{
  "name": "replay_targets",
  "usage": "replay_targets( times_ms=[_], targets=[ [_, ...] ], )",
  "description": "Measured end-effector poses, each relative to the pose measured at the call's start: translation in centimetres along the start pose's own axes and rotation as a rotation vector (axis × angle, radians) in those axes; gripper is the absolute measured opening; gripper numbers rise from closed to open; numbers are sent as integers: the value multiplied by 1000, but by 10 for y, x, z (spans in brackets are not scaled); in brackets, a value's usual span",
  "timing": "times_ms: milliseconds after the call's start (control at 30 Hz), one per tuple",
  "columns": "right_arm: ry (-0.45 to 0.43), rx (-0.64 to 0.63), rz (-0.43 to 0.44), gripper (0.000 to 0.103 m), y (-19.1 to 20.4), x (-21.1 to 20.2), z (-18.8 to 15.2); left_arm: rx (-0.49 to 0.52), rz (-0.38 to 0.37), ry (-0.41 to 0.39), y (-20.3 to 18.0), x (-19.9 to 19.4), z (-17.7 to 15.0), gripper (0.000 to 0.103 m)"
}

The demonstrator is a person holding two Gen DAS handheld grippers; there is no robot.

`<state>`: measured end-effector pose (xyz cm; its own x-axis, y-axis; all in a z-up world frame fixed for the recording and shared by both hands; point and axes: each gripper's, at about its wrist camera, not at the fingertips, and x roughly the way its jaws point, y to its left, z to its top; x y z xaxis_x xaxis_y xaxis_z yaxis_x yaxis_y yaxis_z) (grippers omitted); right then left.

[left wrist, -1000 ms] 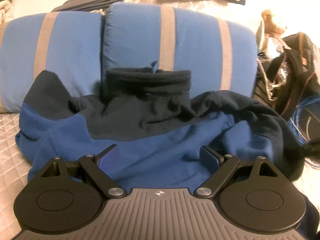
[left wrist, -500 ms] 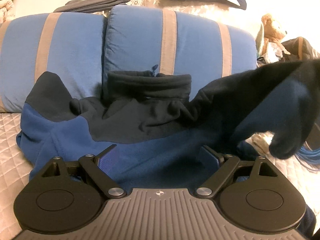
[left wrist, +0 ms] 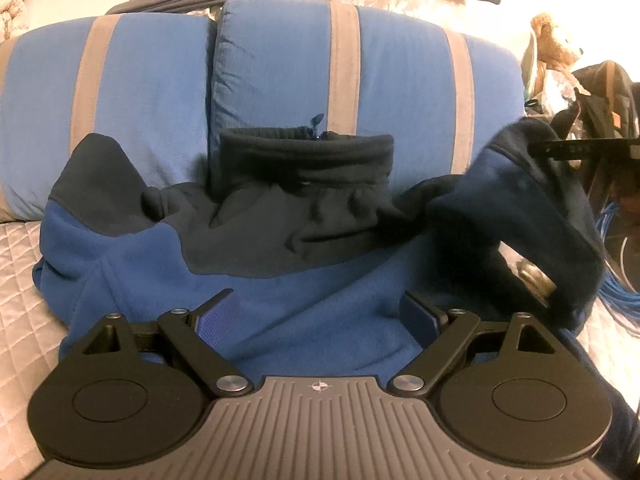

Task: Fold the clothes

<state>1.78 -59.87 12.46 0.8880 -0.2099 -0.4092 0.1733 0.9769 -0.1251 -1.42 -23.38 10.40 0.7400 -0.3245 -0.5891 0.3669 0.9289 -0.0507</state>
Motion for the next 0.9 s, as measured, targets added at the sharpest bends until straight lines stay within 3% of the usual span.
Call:
replay_targets(
  times_ms=[200,367,567,900],
  targets=[
    [-26,5,17,103,-27,-48,-16,0,-8,5,-1,0,0,88],
    [23,22,44,103,-44,-73,-49,14,-13,2,-7,0,0,88],
    [109,21,81,103,-49,-84,-94,29,-6,1,-9,0,-2,88],
    [176,-65,128,103,-34,-85,-126,46,8,18,-9,5,-5,88]
  ],
)
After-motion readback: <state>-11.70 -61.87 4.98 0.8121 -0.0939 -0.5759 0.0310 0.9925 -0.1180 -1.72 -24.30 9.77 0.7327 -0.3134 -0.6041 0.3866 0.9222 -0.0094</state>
